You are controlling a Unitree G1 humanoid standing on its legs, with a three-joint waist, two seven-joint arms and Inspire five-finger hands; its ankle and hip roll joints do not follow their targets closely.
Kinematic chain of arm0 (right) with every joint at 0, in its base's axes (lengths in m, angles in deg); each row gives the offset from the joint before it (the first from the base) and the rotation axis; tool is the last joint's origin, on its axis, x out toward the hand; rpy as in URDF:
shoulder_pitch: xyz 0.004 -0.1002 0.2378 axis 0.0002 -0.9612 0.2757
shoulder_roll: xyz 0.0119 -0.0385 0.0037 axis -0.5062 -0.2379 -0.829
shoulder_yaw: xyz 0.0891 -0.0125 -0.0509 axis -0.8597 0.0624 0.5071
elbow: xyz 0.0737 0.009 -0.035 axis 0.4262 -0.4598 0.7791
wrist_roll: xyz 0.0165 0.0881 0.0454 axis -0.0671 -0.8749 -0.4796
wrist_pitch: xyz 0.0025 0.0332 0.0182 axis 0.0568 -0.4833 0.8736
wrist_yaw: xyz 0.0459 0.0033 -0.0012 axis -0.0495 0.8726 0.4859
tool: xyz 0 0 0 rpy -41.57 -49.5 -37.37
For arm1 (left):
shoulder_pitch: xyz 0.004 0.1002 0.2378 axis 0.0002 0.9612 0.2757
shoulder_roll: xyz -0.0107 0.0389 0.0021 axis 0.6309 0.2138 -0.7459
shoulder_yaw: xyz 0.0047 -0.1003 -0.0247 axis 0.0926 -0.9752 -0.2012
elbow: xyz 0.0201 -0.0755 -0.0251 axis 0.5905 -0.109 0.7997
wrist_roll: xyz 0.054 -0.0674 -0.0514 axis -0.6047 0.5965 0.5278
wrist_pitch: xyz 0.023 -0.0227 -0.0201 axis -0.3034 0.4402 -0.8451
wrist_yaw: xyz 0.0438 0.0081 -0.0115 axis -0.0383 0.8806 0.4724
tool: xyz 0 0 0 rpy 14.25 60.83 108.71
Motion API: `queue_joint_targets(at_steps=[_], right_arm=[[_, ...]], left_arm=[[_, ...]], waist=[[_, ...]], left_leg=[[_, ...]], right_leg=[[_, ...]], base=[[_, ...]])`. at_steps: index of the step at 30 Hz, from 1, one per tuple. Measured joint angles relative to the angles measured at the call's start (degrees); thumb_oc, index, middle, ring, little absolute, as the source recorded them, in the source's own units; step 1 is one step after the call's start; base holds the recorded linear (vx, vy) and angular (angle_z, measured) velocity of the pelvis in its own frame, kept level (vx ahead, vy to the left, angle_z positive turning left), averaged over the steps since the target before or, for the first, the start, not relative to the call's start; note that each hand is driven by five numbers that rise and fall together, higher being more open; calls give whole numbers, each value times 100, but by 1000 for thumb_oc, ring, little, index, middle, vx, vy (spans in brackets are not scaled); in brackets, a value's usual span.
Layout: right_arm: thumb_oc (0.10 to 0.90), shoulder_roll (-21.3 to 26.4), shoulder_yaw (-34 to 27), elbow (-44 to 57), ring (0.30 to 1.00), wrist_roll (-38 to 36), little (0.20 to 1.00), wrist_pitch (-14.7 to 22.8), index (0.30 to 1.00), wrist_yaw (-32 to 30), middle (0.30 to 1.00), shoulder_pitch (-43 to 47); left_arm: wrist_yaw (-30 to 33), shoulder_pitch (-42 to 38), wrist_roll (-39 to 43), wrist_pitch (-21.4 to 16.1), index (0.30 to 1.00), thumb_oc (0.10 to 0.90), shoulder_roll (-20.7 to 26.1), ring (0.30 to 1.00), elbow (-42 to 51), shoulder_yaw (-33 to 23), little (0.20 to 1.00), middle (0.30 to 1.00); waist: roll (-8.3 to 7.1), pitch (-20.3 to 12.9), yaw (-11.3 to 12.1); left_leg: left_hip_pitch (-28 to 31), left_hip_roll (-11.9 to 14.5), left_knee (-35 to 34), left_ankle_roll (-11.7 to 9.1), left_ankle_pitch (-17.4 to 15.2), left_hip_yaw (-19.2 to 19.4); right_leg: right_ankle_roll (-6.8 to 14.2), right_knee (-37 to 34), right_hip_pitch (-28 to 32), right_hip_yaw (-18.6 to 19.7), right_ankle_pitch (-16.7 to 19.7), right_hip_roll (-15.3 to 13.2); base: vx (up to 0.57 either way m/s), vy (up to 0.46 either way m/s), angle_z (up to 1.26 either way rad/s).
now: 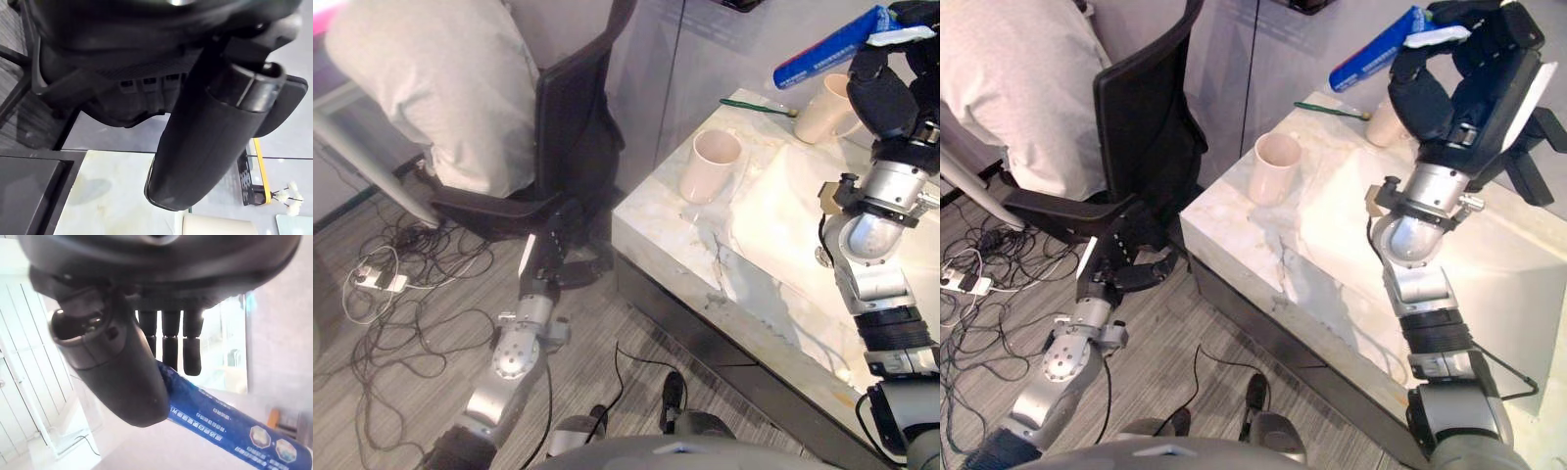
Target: Organize the bathroom.
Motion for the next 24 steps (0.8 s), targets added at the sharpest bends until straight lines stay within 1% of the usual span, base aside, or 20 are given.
queue_joint_targets(at_steps=[1, 2, 3, 4, 5, 7, 12, 14, 18, 20, 23, 24], right_arm=[[400, -129, 0, 5, 300, -408, 300, 59, 300, 201, 300, 52], [400, -129, 0, 5, 300, -408, 300, 59, 300, 201, 300, 52], [400, -324, -1, 11, 300, -625, 300, 57, 300, 354, 300, 68], [400, -324, -1, 11, 300, -625, 300, 57, 300, 354, 300, 68], [400, -485, -1, 16, 300, -673, 300, 51, 300, 423, 300, 88], [400, -628, -1, 46, 300, -716, 300, 3, 300, 470, 300, 89], [400, -661, -9, 361, 300, -924, 300, -243, 300, 684, 300, 86], [400, -672, -9, 466, 300, -924, 300, -400, 300, 747, 300, 83], [400, -679, -8, 498, 300, -921, 300, -546, 300, 984, 300, 80], [400, -679, -6, 591, 300, -922, 300, -687, 300, 1118, 300, 48], [400, -679, -6, 805, 300, -931, 300, -744, 300, 1324, 300, -77], [400, -679, 20, 924, 300, -929, 300, -756, 300, 1486, 300, -102]], left_arm=[[16, -2, 0, 1, 900, 800, -1, 900, 0, 11, 900, 900], [16, -2, 0, 1, 900, 800, -1, 900, 0, 11, 900, 900], [45, 38, 0, 0, 900, 800, 0, 900, 0, 23, 900, 900], [45, 38, 0, 0, 900, 800, 0, 900, 0, 23, 900, 900], [73, 45, 0, 0, 900, 800, 0, 900, 0, 61, 900, 900], [75, 45, -3, 1, 900, 800, -6, 900, 0, 81, 900, 900], [91, 40, -4, 10, 900, 800, -5, 900, -1, 82, 900, 900], [96, 37, -4, 10, 900, 800, -5, 900, -1, 80, 900, 900], [97, 28, -10, 10, 900, 800, -8, 900, -1, 80, 900, 900], [103, 26, -12, 10, 900, 800, -13, 900, -1, 81, 900, 900], [103, 26, -15, 10, 900, 800, -17, 900, -1, 78, 900, 900], [104, 26, -16, 10, 900, 800, -21, 900, -1, 75, 900, 900]], waist=[[-6, 2, 79], [-6, 2, 79], [-8, 1, 117], [-8, 1, 117], [-8, 1, 111], [-8, 1, 76], [0, -4, -24], [7, -7, -83], [17, -13, -112], [31, -21, -121], [41, -27, -122], [41, -27, -143]], left_leg=[[-34, 19, -1, 9, -5, -3], [-34, 19, -1, 9, -5, -3], [-54, 37, 28, 11, -6, -10], [-54, 37, 28, 11, -6, -10], [-70, 37, 45, 10, -8, -10], [-79, 38, 48, 9, -10, -10], [-153, 33, 55, 11, -8, -2], [-152, 25, 54, 11, -7, 3], [-135, 18, 54, 11, -8, 61], [-133, 17, 54, 11, -8, 77], [-133, 17, 54, 11, -8, 83], [-134, 17, 53, 11, -8, 85]], right_leg=[[-13, 2, -28, -2, -16, 4], [-13, 2, -28, -2, -16, 4], [-19, 1, -24, -6, -47, 18], [-19, 1, -24, -6, -47, 18], [-21, 1, -28, -7, -49, 19], [-28, 1, -34, -8, -54, 30], [-57, 21, -133, 1, -19, 25], [-57, 34, -133, 1, -19, 31], [-57, 34, -133, 27, -18, 31], [-57, 34, -135, 37, -19, 33], [-57, 34, -136, 42, -19, 33], [-57, 34, -136, 47, -19, 35]], base=[[65, -52, 18], [78, -44, 8], [34, -15, 3], [86, -33, 4], [83, -30, 1], [81, -31, 0], [35, -9, -2], [44, -3, -1], [29, 2, -5], [0, 0, 0], [0, 0, 0], [0, 0, 0]])
